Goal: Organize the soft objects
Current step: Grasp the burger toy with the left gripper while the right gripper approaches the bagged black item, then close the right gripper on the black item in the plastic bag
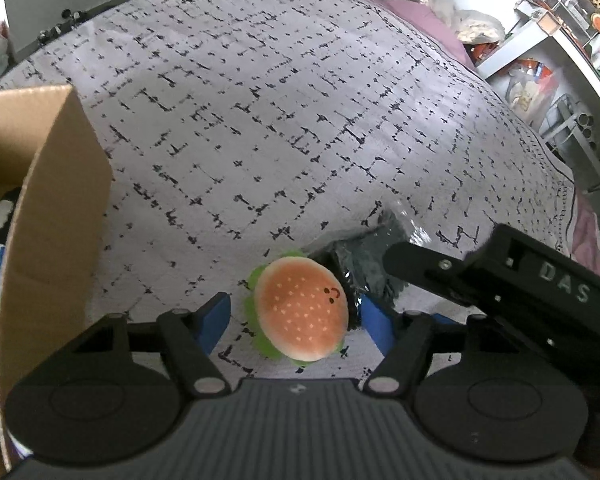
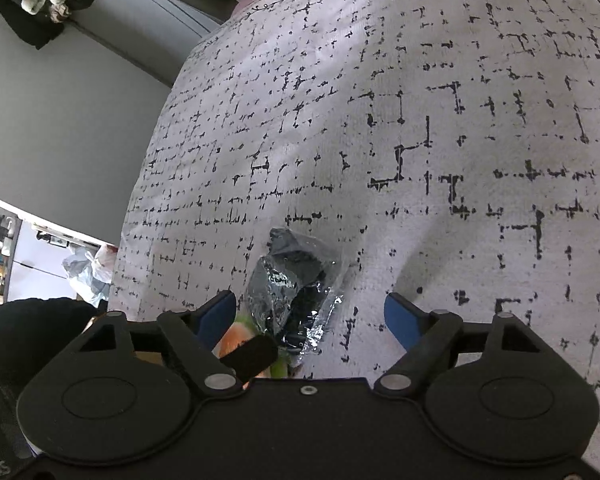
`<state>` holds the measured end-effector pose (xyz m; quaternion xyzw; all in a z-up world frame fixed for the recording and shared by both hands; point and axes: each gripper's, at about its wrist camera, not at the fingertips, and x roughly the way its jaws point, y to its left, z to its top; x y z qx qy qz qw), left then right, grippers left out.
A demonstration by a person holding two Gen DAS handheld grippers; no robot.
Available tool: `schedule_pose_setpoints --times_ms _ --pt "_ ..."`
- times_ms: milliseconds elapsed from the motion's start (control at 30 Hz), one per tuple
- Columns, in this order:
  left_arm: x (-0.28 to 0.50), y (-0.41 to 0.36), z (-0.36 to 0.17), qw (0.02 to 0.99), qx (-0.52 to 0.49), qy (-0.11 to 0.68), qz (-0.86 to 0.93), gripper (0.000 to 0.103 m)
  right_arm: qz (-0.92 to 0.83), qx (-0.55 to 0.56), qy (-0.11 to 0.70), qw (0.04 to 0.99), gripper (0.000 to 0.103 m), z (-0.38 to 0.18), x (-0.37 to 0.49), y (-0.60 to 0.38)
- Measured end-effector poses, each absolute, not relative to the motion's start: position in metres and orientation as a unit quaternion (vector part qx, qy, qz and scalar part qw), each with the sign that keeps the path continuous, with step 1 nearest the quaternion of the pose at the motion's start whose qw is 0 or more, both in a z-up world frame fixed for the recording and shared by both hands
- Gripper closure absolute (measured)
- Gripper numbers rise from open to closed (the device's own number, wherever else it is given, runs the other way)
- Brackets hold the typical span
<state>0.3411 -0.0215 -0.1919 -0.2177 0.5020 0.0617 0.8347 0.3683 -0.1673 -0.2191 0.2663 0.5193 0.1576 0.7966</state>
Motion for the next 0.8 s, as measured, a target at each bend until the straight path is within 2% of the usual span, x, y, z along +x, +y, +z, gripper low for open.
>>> schedule_pose_setpoints --times_ms 67,167,200,233,333,533,800 --pt "0.342 -0.023 -0.194 0.833 -0.219 0.505 0.053 0.040 0.158 0.268 0.515 0.799 0.025 -0.218 0.369 -0.165" --pt "0.343 -0.023 -0.196 0.831 -0.227 0.506 0.041 0.053 0.157 0.261 0.513 0.802 0.038 -0.220 0.370 -0.162" --pt "0.343 -0.023 -0.196 0.830 -0.229 0.508 0.041 0.056 0.156 0.259 0.511 0.804 0.047 -0.220 0.370 -0.161" --pt "0.343 -0.023 -0.197 0.828 -0.232 0.508 0.039 0.057 0.155 0.256 0.511 0.806 0.061 -0.221 0.371 -0.161" --pt "0.342 -0.023 -0.196 0.830 -0.233 0.506 0.034 0.060 0.160 0.275 0.507 0.801 0.074 -0.222 0.371 -0.166" --pt "0.334 -0.019 -0.179 0.838 -0.232 0.493 0.035 0.060 0.161 0.275 0.494 0.809 0.080 -0.211 0.366 -0.171" --pt "0.322 -0.014 -0.153 0.850 -0.229 0.472 0.044 0.060 0.165 0.274 0.472 0.821 0.081 -0.189 0.354 -0.178"
